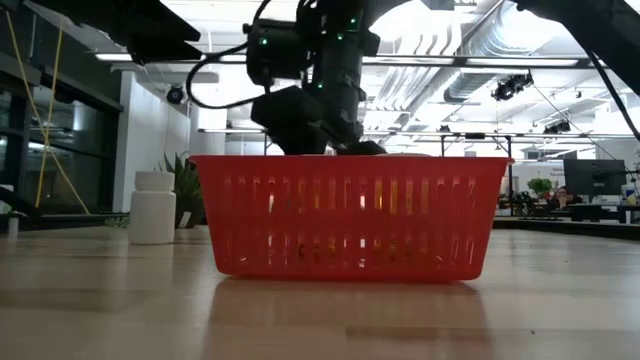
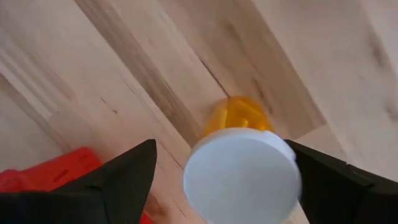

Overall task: Pick and place pill bottles into a basket
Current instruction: Put the orange pill bottle into the red bin

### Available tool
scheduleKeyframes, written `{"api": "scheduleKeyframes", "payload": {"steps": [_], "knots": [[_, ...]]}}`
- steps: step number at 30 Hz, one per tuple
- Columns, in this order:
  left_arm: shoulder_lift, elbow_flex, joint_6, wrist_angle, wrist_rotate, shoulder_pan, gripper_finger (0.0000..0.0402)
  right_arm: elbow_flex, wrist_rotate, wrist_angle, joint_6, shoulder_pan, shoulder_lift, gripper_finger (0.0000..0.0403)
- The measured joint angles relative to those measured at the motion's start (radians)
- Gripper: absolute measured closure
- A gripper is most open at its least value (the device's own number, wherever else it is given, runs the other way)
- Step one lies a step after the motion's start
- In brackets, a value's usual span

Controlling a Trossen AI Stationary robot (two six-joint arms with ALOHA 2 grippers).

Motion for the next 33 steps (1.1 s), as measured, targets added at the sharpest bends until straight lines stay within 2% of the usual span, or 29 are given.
{"api": "scheduleKeyframes", "payload": {"steps": [10, 21, 27, 33], "knots": [[0.0, 0.0, 0.0, 0.0, 0.0, 0.0, 0.0094, 0.0, 0.009, 0.006, 0.008, 0.012, 0.016, 0.0128], [0.0, 0.0, -0.003, 0.0, 0.006, 0.0, 0.0094, 0.0, 0.009, -0.011, 0.003, -0.001, 0.016, 0.0226], [0.0, 0.0, -0.003, 0.0, 0.006, 0.0, 0.0094, 0.031, 0.021, -0.057, -0.015, -0.004, 0.006, 0.0224], [0.0, 0.0, 0.003, -0.001, 0.007, 0.0, 0.0094, 0.172, 0.047, -0.199, -0.043, 0.004, 0.004, 0.0189]]}}
